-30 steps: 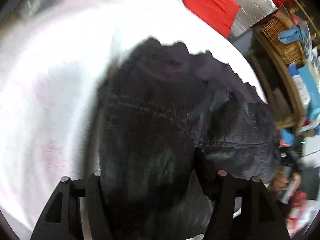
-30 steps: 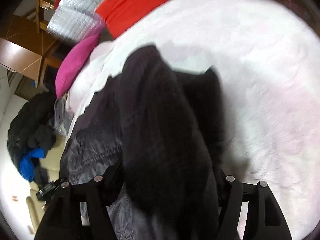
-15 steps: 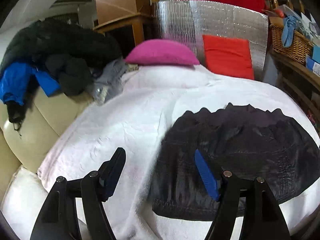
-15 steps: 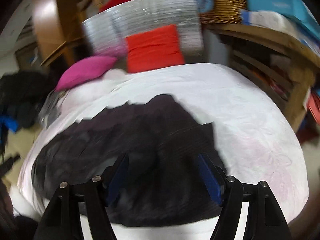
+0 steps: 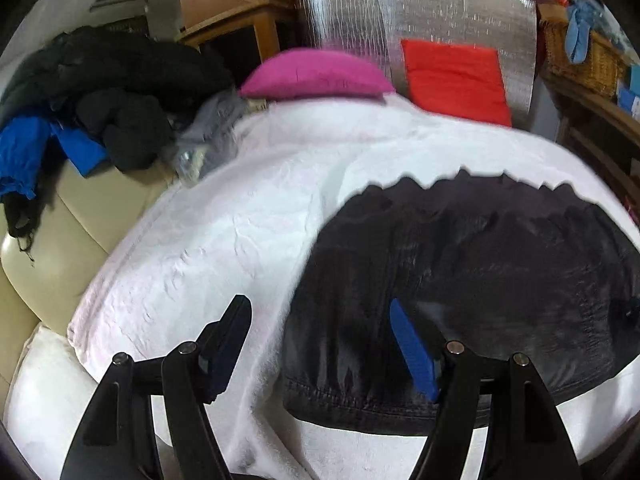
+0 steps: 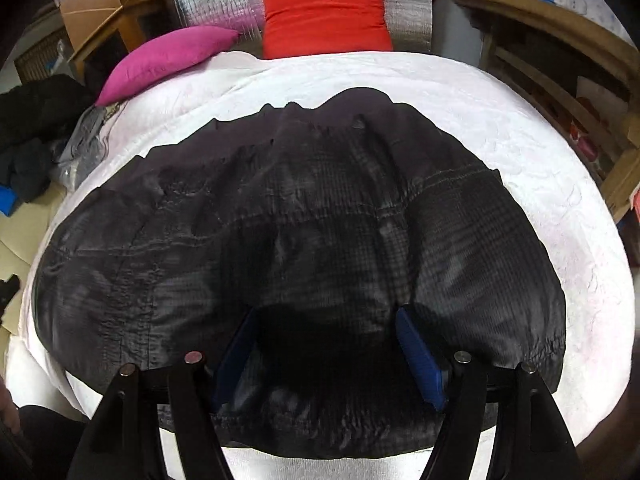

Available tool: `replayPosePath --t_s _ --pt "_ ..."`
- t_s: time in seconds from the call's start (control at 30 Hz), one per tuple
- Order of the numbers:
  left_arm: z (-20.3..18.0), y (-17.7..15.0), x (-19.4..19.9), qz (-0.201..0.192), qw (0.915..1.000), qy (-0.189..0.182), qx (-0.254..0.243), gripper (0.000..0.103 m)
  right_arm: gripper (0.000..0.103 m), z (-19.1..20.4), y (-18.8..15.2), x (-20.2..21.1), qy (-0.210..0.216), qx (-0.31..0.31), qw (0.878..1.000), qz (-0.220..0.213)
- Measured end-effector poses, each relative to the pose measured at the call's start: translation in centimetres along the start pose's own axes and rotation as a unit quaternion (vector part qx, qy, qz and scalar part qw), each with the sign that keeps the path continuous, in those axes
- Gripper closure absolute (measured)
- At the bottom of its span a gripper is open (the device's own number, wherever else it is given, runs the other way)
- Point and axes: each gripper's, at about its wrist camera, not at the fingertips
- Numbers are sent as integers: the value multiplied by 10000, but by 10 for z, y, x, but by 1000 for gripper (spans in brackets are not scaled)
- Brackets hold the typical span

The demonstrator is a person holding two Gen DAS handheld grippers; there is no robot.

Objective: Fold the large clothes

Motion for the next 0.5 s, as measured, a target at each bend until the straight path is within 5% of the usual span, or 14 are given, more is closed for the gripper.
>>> replayPosePath --t_s 0.27,0.4,0.5 --pt "-8 3 -39 447 9989 133 -9 30 28 -9 31 27 16 -265 9973 -690" --pt "-13 4 -45 507 9985 219 -60 30 28 -25 65 -24 161 -567 9981 159" --pt "-14 4 -44 511 9984 253 -68 30 28 -23 71 -34 75 -470 9987 155"
Point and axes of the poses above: each gripper's, at about its wrist camera, not at the fingertips, and x roughly against the way its jaws point, z to its left, y to its top, and after that the axes turned 13 degrees about z, right-handed
